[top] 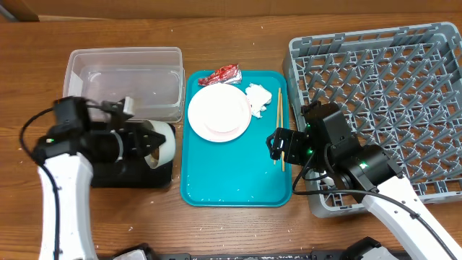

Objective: Sort waste into correct bins and load items into the dishwasher
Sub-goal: 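Tip the rice bowl over the black tray to dump scraps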

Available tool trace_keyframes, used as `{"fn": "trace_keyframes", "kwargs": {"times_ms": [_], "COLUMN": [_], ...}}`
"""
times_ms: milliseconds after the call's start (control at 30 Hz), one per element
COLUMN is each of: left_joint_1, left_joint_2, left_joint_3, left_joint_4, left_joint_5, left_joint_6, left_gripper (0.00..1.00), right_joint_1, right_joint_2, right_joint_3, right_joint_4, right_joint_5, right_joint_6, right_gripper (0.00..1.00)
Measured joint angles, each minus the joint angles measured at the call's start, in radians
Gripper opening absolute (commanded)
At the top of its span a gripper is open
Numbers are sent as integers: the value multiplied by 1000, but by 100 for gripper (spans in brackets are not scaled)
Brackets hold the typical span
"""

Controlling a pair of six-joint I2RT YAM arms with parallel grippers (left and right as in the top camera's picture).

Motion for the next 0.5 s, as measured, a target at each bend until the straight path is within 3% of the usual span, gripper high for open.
{"fn": "trace_keyframes", "kwargs": {"times_ms": [267, 500], "left_joint_1": [148, 155], "left_joint_2": [240, 381], "left_joint_3": [-9, -18], "left_joint_4": [-49, -319], "left_joint_5": [318, 515], "left_joint_6": [319, 649], "left_gripper": [4, 4], "right_joint_1": [0, 0], "right_joint_2": [0, 0], "right_joint_3": [0, 0], "right_joint_4": [-2, -14], "right_joint_5": [2, 2], "right_joint_6": [0, 0], "right_gripper": [95, 95]}}
